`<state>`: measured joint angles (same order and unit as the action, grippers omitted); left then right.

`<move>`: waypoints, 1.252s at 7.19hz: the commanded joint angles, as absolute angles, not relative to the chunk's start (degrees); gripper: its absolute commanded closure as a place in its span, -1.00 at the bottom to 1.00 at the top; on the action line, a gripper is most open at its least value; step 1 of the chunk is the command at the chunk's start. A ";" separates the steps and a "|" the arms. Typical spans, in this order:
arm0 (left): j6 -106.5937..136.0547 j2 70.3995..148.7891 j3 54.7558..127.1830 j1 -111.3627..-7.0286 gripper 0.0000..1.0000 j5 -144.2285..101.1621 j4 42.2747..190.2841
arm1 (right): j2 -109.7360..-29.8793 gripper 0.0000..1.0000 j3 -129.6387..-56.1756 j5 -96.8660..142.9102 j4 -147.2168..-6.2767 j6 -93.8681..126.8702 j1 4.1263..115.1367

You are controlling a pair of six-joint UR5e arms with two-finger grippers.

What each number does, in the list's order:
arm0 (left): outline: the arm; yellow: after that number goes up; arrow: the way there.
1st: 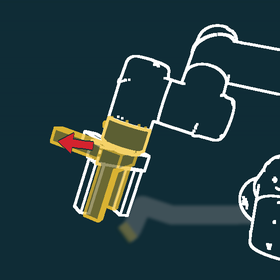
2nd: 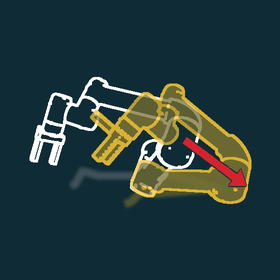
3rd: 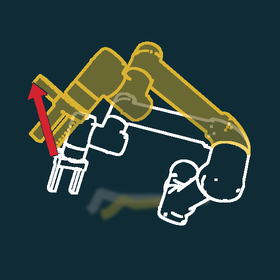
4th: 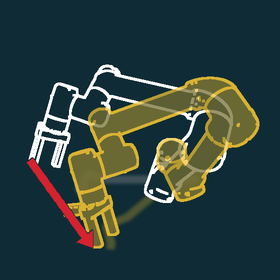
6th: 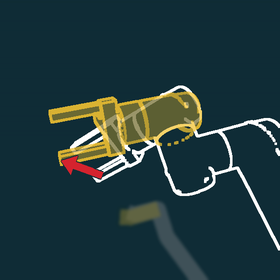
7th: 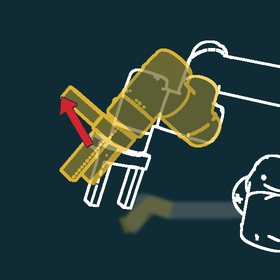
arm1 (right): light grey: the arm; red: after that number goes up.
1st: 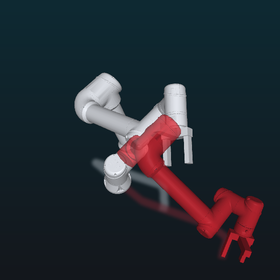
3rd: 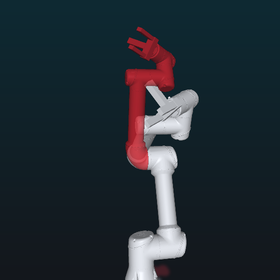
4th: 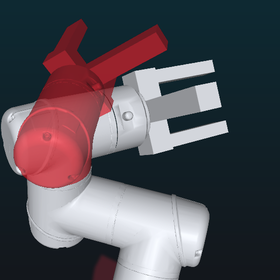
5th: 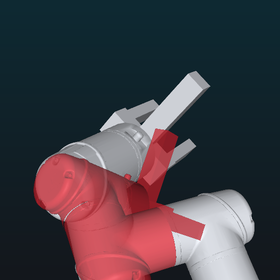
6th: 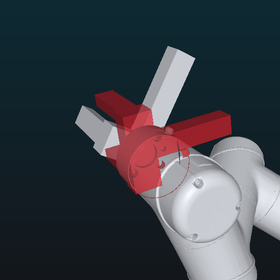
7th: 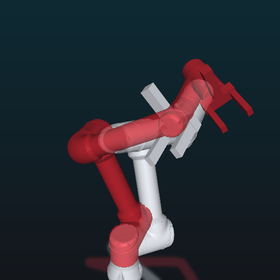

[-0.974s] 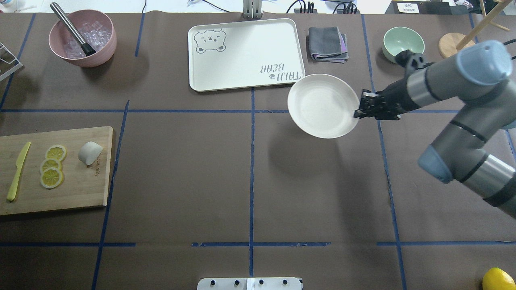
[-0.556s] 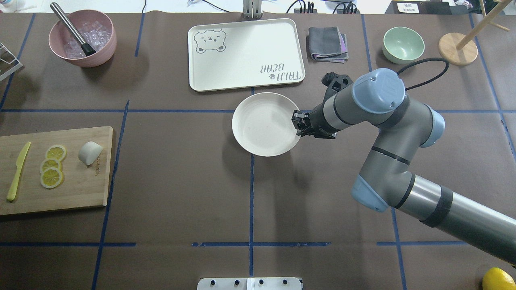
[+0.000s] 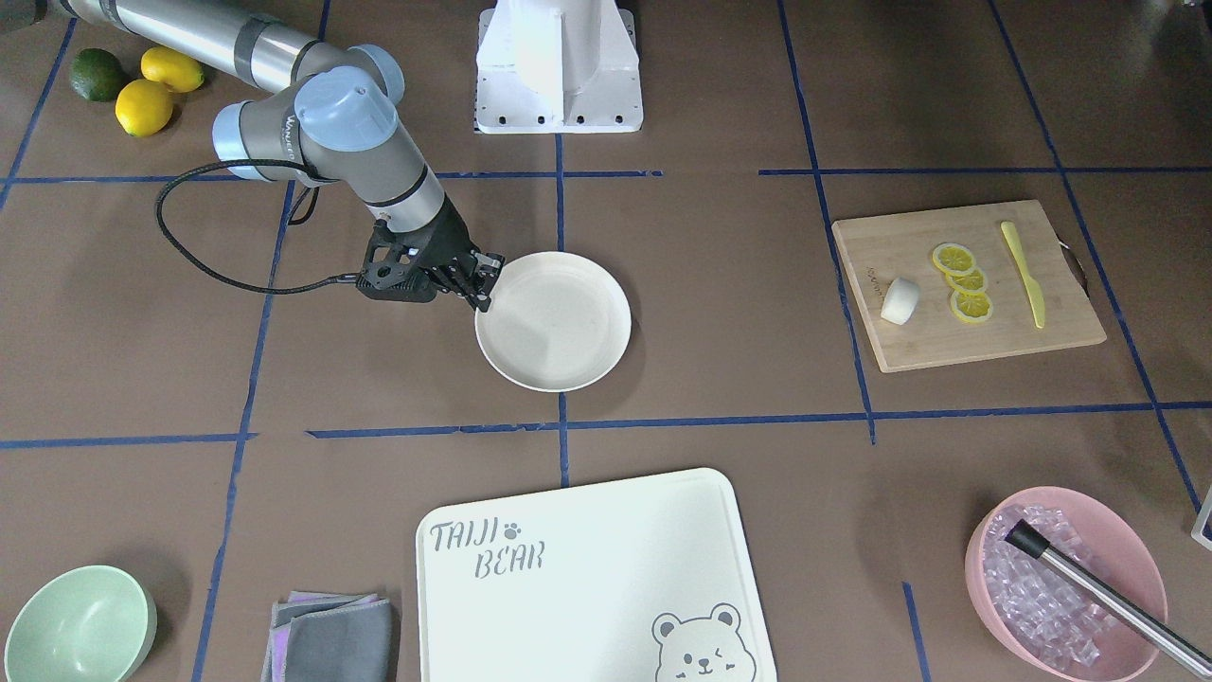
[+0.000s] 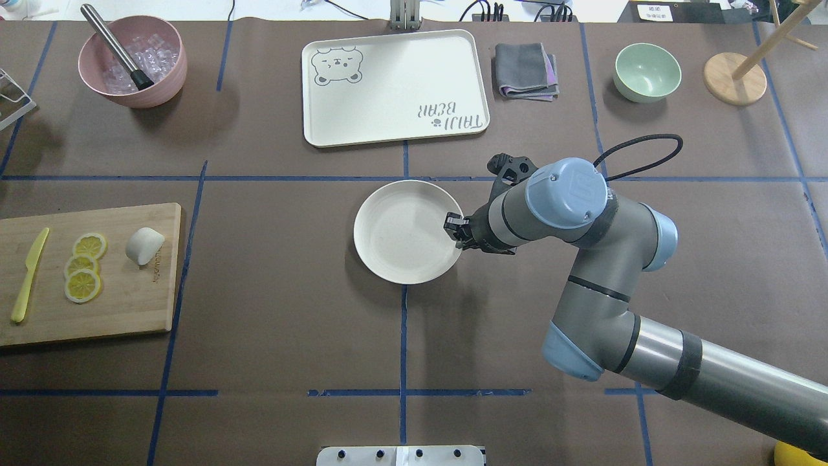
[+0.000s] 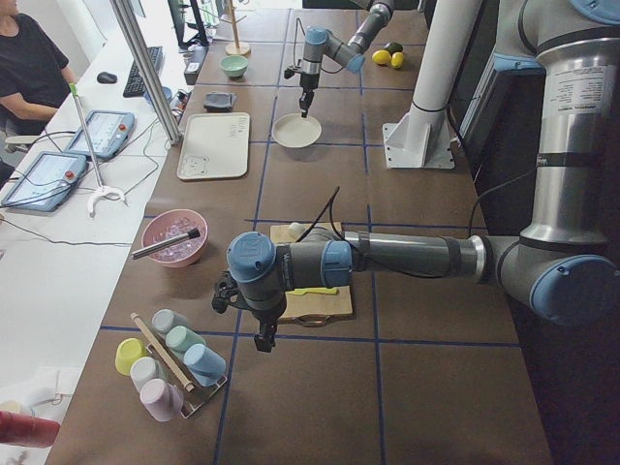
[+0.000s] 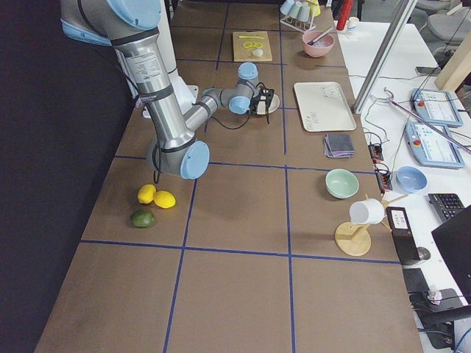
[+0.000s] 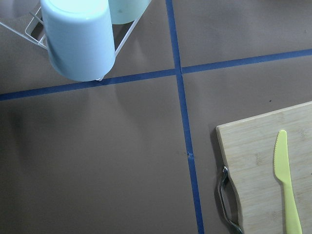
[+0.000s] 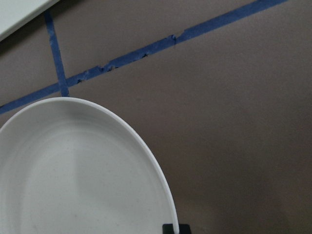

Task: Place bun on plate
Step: 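Slide the white plate with the right gripper toward the table center, then release the plate rim and withdraw the right gripper to rest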

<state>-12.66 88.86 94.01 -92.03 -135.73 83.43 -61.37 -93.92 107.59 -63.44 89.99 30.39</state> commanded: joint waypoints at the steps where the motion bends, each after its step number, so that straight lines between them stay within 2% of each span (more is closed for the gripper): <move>1: -12.66 88.86 94.13 -92.11 -1.00 -135.70 83.41 | -61.44 0.68 -93.78 106.96 -63.46 90.00 29.27; 2: -12.66 88.86 94.04 -92.11 -1.00 -135.70 83.41 | -61.44 -0.08 -93.87 106.96 -63.46 90.00 29.27; 3: -12.66 88.86 94.13 -92.11 -1.00 -135.70 83.41 | -61.26 -0.98 -93.87 106.96 -63.98 89.91 29.18; 5: -12.31 88.77 96.05 -92.11 -1.00 -135.70 83.50 | -61.26 -1.00 -96.31 107.22 -67.13 89.83 29.79; 8: -2.82 88.51 105.35 -90.71 -1.00 -135.70 83.32 | -61.35 -1.00 -100.36 107.84 -77.32 86.42 33.21; 9: 0.75 87.64 106.42 -87.74 -1.00 -135.79 83.84 | -61.52 -1.00 -101.15 108.36 -81.26 81.70 35.22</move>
